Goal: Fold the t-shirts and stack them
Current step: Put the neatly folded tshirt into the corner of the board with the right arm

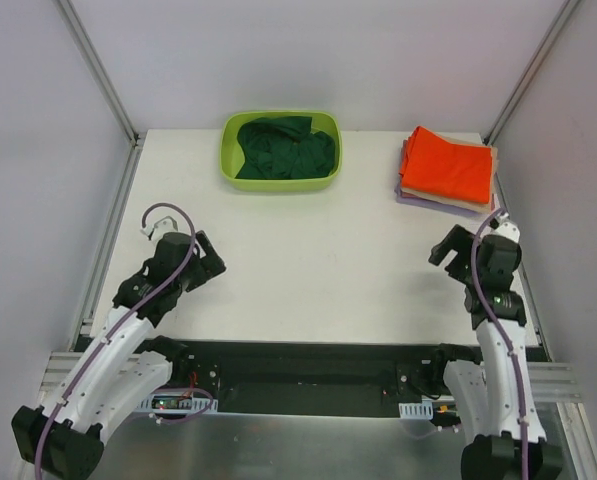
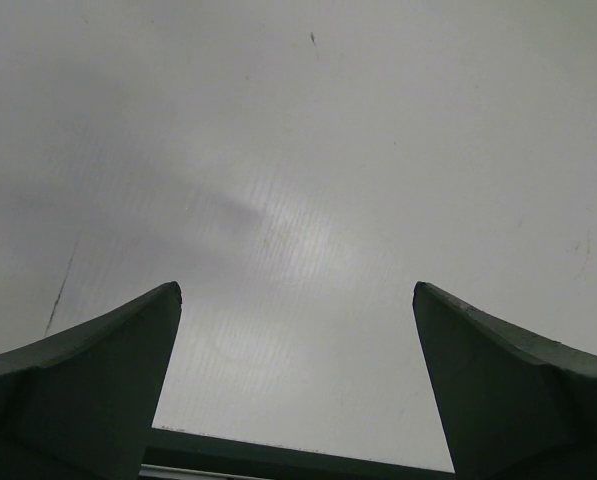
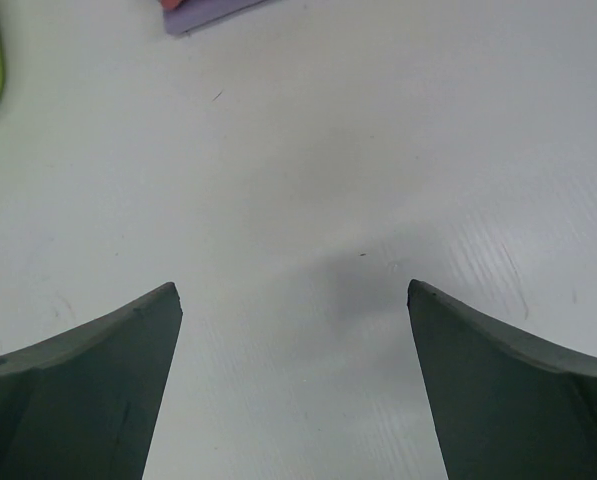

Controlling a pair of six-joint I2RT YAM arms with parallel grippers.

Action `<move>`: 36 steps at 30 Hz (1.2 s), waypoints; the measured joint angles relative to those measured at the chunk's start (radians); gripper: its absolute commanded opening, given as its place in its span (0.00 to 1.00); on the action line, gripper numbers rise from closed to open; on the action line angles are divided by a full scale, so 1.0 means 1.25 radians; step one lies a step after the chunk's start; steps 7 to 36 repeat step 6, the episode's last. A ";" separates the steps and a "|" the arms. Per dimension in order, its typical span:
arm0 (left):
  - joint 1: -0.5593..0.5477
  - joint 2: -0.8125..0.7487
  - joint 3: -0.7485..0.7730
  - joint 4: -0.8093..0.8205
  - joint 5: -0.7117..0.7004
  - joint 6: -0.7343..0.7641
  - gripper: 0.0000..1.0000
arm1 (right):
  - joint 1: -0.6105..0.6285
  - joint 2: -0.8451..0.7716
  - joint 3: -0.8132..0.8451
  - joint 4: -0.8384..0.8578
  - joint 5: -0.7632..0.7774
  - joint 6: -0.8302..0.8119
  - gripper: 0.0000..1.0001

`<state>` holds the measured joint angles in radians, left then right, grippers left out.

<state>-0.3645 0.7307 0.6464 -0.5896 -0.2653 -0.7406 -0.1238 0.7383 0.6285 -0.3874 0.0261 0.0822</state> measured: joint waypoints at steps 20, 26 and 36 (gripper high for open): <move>0.000 -0.069 -0.042 0.034 0.023 0.010 0.99 | 0.000 -0.168 -0.107 0.049 -0.058 0.029 0.96; 0.000 -0.069 -0.042 0.034 0.023 0.010 0.99 | 0.000 -0.168 -0.107 0.049 -0.058 0.029 0.96; 0.000 -0.069 -0.042 0.034 0.023 0.010 0.99 | 0.000 -0.168 -0.107 0.049 -0.058 0.029 0.96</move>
